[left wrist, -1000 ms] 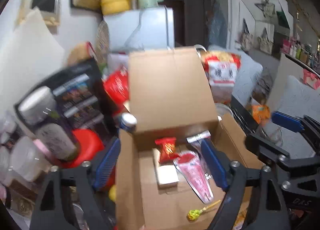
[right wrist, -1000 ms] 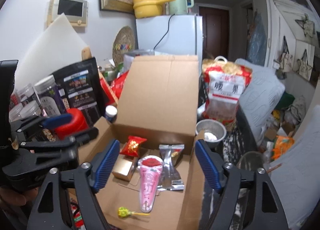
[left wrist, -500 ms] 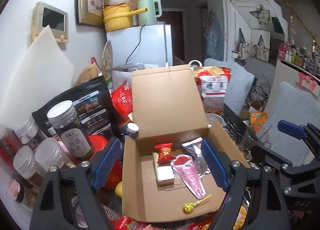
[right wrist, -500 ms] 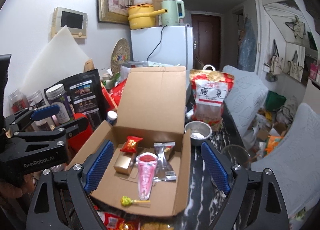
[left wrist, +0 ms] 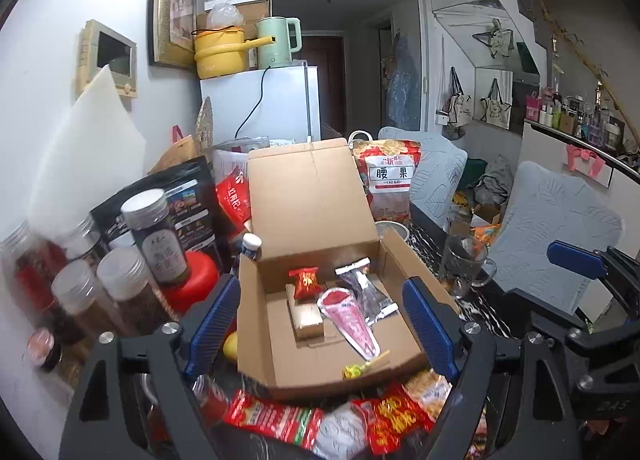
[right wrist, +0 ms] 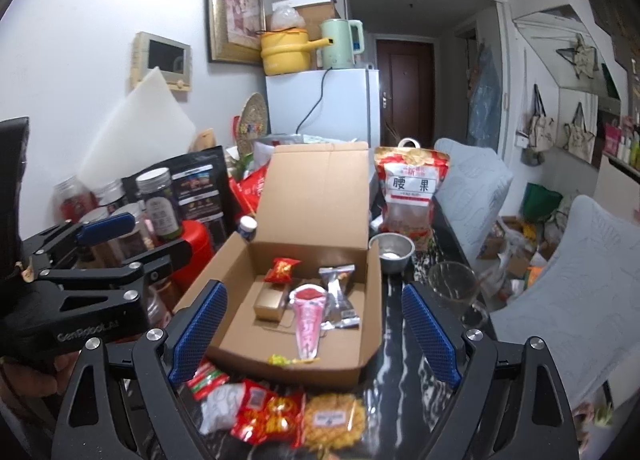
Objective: Organize snacks
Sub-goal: 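Withdraw both tools from the box back toward the snacks on the table, then grasp the brown-and-red bread packet with the right tool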
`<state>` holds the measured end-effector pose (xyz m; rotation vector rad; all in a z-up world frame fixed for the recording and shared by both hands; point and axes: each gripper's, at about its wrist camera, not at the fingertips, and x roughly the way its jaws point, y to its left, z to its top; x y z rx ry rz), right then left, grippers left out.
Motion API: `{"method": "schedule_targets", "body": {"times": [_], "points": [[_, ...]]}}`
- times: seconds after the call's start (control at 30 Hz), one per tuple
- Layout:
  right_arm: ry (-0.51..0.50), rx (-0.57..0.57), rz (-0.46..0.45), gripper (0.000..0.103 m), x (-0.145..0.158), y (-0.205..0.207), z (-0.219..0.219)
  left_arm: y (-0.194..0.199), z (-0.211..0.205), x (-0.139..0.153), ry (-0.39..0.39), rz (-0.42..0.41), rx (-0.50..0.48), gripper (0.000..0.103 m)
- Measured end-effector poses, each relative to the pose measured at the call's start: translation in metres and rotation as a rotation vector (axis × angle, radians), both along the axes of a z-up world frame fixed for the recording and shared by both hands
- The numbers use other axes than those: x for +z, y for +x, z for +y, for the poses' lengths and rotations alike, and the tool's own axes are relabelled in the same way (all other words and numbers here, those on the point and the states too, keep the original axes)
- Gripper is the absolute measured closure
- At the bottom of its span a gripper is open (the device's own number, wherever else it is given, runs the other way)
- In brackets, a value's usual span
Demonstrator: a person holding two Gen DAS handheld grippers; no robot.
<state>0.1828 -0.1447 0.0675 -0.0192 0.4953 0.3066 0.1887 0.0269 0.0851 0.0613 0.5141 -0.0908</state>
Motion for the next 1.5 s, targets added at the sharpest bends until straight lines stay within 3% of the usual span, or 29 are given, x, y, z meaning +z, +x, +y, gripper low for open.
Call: {"method": "schedule_targets", "body": {"times": [0.37,0.63,0.77,1.1,1.2,1.37,1.5], "points": [[0.028,-0.02,0.058,0.013,-0.026,-0.056,0.002,-0.053,0.013,-0.023,-0.007,0.031,-0.002,0.019],[0.05,-0.036,0.076,0.013,-0.049,-0.089,0.003,-0.086,0.028,-0.054,-0.053,0.101,-0.038,0.019],[0.056,-0.033,0.088,0.013,-0.066,-0.098,0.005,-0.098,0.03,-0.069,-0.033,0.116,-0.028,0.019],[0.057,-0.021,0.204,0.013,-0.124,-0.1,0.01,-0.109,0.038,-0.114,-0.094,0.193,-0.029,0.019],[0.062,-0.032,0.201,0.013,-0.139,-0.1,0.007,-0.109,0.038,-0.13,-0.124,0.21,-0.025,0.019],[0.079,-0.095,0.254,0.013,-0.164,-0.088,-0.006,-0.104,0.024,-0.153,-0.079,0.237,-0.022,0.019],[0.108,-0.147,0.288,0.013,-0.178,-0.075,-0.017,-0.095,0.021,-0.168,-0.103,0.287,-0.039,0.019]]}}
